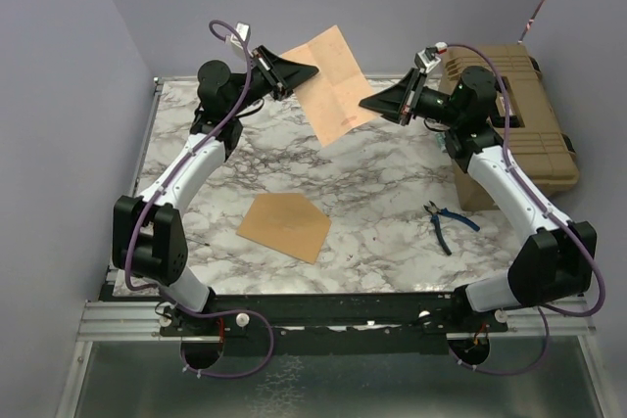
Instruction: Place the letter into the envelope and seal it
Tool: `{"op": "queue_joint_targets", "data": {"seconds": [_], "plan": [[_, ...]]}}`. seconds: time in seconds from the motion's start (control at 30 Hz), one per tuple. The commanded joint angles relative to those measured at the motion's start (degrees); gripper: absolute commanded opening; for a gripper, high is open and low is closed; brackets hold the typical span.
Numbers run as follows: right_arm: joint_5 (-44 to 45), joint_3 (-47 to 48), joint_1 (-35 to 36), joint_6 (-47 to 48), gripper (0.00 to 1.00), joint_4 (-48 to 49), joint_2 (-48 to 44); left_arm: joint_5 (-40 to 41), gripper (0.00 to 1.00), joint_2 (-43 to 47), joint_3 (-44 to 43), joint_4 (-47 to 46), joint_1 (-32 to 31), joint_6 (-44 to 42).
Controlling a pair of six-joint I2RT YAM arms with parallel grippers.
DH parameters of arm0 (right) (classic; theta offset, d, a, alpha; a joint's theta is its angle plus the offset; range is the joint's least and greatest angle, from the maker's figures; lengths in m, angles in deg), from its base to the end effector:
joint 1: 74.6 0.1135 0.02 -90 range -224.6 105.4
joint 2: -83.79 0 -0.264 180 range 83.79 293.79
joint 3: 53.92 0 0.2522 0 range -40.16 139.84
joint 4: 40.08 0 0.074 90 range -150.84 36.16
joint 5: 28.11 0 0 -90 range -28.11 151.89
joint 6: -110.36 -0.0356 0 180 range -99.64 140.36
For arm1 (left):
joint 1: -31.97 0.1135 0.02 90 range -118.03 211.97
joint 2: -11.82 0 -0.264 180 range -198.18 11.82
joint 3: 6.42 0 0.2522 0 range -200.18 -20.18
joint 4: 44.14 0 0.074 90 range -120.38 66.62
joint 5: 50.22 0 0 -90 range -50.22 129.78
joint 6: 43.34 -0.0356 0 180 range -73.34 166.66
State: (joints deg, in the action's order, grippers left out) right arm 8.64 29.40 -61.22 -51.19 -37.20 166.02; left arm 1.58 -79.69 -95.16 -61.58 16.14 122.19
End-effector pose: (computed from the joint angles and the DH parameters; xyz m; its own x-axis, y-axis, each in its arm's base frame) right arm 0.3159 0.1045 0.3865 -0.8477 0.3818 -0.3683 -0.3538 0.1105 0.9288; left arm 0.3572 -0.1242 0.3910 -0.7040 -0.5913 -0.3934 0.4333 0.0812 -0.8976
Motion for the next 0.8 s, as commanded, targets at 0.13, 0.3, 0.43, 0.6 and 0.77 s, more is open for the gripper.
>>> {"op": "queue_joint_targets", "data": {"seconds": [0.13,0.3,0.43,0.6,0.77], "plan": [[-5.81,3.01,-0.21,16.25,0.21,-6.05,-2.50,-2.55,0.00,4.36,0.11,-2.02,0.28,-7.24],[-11.91,10.83,-0.24,32.71,0.69,-20.17,-0.14,-5.61,0.00,5.98,0.06,-2.02,0.19,-10.62],[-14.11,13.21,-0.24,32.06,0.69,-19.23,1.33,-8.72,0.00,5.94,-0.90,-2.09,0.11,-11.93],[-14.93,13.58,-0.14,29.16,0.59,-14.95,2.01,-10.17,0.00,6.21,-1.72,-2.09,-0.14,-12.98],[-14.54,14.91,0.43,26.71,0.54,-12.75,3.60,-11.03,0.00,6.84,-1.92,-2.43,-0.68,-14.41]]}}
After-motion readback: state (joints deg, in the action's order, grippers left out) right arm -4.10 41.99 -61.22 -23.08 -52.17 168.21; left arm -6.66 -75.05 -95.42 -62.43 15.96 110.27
